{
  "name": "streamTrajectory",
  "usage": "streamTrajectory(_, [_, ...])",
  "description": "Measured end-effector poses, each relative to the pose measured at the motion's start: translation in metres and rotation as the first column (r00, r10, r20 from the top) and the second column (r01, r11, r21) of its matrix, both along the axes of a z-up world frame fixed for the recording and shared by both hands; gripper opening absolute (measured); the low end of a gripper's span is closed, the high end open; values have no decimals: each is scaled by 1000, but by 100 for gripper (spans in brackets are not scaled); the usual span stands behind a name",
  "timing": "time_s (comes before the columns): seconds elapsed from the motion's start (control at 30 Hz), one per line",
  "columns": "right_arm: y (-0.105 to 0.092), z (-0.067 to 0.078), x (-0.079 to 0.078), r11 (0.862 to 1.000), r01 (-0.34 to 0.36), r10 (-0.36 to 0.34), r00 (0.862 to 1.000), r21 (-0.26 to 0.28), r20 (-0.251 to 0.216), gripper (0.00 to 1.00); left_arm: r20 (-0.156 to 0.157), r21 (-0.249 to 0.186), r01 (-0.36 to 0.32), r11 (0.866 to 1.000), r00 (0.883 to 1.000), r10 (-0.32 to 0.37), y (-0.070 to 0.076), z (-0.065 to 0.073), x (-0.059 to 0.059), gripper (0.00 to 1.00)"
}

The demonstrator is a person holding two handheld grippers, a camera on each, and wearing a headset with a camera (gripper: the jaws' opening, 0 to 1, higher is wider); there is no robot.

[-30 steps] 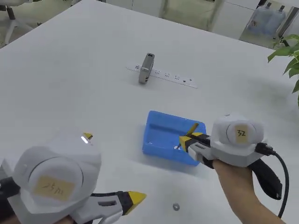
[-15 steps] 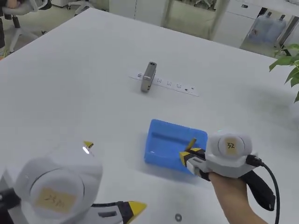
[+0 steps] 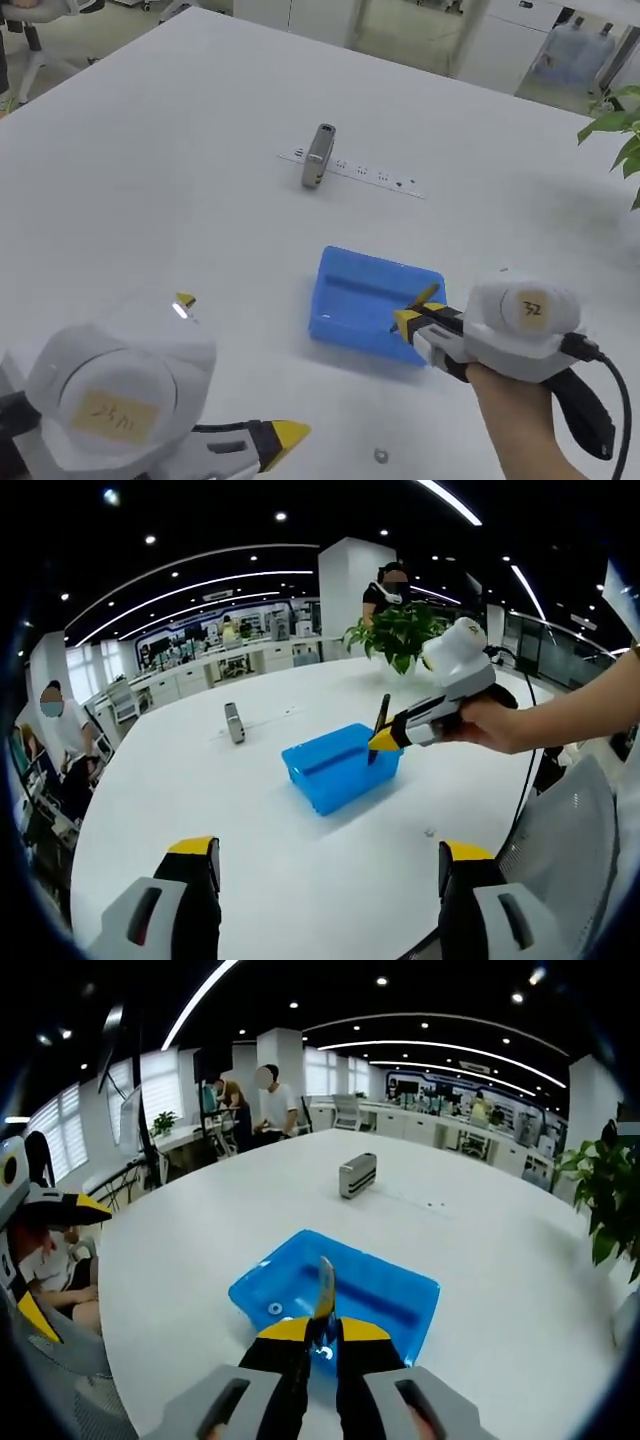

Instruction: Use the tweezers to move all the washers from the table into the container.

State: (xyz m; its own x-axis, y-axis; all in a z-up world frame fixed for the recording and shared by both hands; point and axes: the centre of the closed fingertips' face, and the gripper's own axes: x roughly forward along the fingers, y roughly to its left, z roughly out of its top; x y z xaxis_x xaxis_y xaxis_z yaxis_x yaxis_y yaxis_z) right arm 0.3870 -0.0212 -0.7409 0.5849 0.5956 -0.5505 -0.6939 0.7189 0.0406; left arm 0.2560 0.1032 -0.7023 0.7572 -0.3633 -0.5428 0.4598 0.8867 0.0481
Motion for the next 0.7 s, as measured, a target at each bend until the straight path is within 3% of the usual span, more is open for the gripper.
streamTrajectory(0.17, [-7, 25, -22, 999, 5, -7, 1000, 51, 29, 5, 3, -15, -7, 1000, 1000, 8, 0, 1, 1, 92])
streamTrajectory(0.33, [-10, 36, -41, 997, -2, 0, 1000, 76, 29, 5, 4, -10, 0, 1000, 1000, 0, -2, 0, 0, 92])
streamTrajectory(0.47, [-8, 32, -58, 996, -33, 33, 999, 77, 2, 5, 1, -9, 6, 1000, 1000, -6, -3, -1, 0, 92])
streamTrajectory(0.7, [-9, 11, -90, 993, -120, 120, 991, 7, -56, 5, 9, -14, 5, 1000, 1000, -5, -3, 1, 0, 92])
